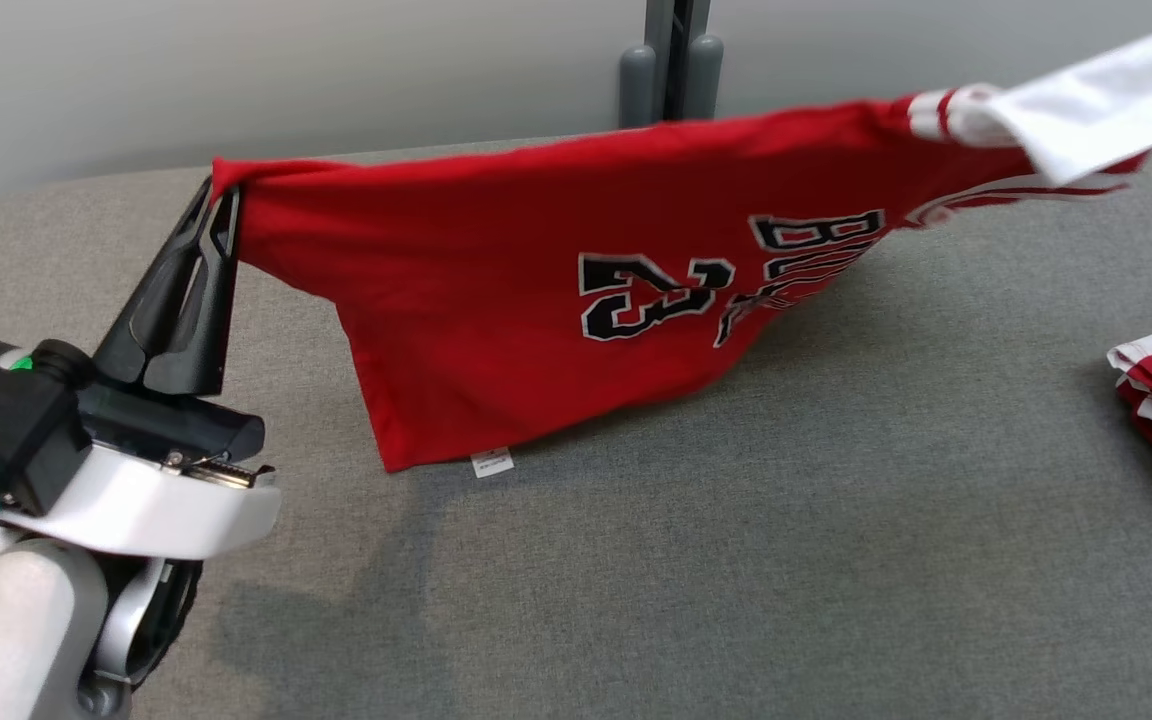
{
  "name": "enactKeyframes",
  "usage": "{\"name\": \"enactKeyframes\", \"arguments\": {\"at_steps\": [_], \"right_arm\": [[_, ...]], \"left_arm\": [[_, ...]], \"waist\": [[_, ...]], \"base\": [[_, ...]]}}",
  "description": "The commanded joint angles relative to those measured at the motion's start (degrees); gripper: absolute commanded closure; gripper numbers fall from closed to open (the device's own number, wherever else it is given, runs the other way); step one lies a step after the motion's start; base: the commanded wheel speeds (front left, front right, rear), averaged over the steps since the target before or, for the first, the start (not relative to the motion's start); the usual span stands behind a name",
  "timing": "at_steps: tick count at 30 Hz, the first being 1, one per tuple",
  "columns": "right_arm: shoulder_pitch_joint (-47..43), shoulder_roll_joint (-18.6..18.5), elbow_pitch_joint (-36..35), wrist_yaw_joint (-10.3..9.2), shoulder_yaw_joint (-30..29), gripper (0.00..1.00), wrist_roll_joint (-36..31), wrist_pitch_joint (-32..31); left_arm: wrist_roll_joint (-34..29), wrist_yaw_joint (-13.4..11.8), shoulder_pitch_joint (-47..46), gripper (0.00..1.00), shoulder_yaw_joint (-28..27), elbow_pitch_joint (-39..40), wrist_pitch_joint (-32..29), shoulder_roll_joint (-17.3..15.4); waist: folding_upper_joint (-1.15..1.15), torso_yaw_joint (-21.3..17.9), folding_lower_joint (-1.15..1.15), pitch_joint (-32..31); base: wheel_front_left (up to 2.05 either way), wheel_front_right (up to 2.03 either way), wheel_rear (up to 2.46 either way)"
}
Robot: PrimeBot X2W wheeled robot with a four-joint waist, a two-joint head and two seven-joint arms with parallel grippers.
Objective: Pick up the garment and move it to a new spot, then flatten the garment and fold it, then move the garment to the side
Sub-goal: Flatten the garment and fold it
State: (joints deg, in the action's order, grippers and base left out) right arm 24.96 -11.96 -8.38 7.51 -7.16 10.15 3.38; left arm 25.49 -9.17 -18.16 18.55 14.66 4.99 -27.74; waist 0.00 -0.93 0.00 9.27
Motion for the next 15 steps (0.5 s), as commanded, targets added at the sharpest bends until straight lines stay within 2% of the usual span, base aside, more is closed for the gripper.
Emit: {"name": "enactKeyframes", "arguments": {"at_steps": [1, 8, 12, 15], "right_arm": [[1.1, -0.6, -1.2, -0.04, -0.8, 1.0, 0.2, -0.4], [4.7, -2.5, -10.9, -0.04, -2.5, 1.0, 1.2, -4.9], [4.8, -1.8, -12.3, -0.04, -1.9, 1.0, 2.1, -6.6], [5.2, -1.3, -11.8, -0.04, -1.7, 1.0, 3.3, -7.1]], "left_arm": [[-0.9, -0.4, -0.9, 1.0, -0.3, 1.2, -0.4, -0.5], [-3.4, -2.3, -4.8, 1.0, -3.7, 11.1, -3.1, -4.1], [-3.2, -2.8, -6.0, 1.0, -4.5, 13.6, -4.5, -4.8], [-2.1, -2.3, -7.1, 1.0, -4.7, 13.7, -4.8, -4.5]], "waist": [[0.0, -0.2, 0.0, -0.4], [0.0, -0.3, 0.0, -1.7], [0.0, -0.6, 0.0, -1.7], [0.0, -0.8, 0.0, -1.1]], "base": [[0.0, 0.0, 0.0], [0.0, 0.0, 0.0], [0.0, 0.0, 0.0], [0.0, 0.0, 0.0]]}}
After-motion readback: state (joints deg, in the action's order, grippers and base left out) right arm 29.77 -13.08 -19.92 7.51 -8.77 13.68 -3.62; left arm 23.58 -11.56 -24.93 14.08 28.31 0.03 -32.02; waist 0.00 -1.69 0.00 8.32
